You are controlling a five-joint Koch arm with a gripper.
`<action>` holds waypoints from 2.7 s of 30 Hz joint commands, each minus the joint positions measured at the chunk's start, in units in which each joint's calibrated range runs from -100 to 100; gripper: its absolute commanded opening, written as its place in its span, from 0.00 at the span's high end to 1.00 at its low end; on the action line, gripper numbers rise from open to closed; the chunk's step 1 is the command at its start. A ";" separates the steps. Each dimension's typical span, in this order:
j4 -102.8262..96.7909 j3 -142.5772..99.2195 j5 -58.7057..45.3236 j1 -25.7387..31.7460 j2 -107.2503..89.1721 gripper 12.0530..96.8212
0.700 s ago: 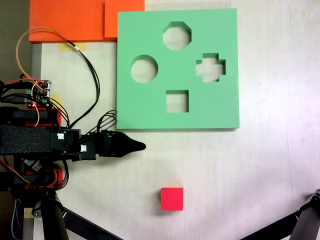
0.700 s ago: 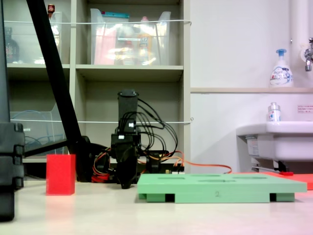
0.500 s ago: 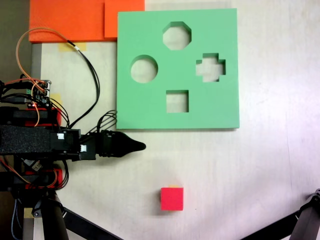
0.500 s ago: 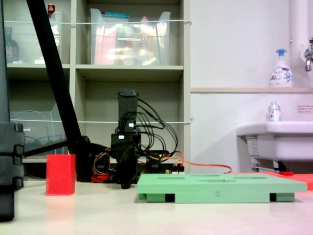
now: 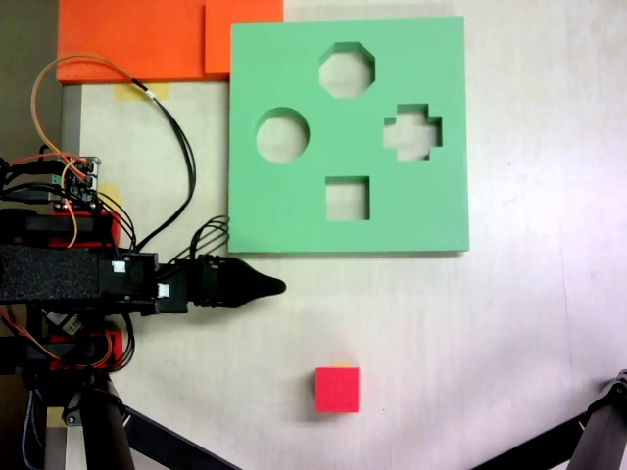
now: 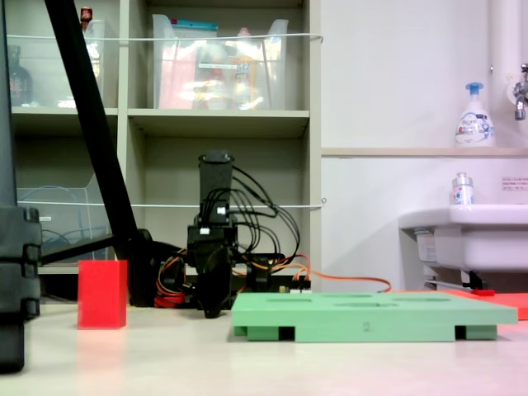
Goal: Put the square block into the corresponding hole
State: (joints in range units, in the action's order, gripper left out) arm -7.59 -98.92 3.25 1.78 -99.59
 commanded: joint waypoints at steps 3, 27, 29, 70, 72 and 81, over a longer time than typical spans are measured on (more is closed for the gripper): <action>6.09 -1.08 -0.05 0.29 -0.41 0.57; 11.01 -1.08 32.92 -8.60 -0.41 0.57; 18.71 -1.08 33.06 -9.47 -0.41 0.57; 93.34 114.08 32.14 -13.38 85.62 0.11; 93.14 115.77 32.04 -13.63 89.81 0.11; 90.74 116.17 31.79 -13.87 97.08 0.20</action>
State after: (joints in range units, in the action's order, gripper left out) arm 84.34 14.16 35.53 -11.99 -1.92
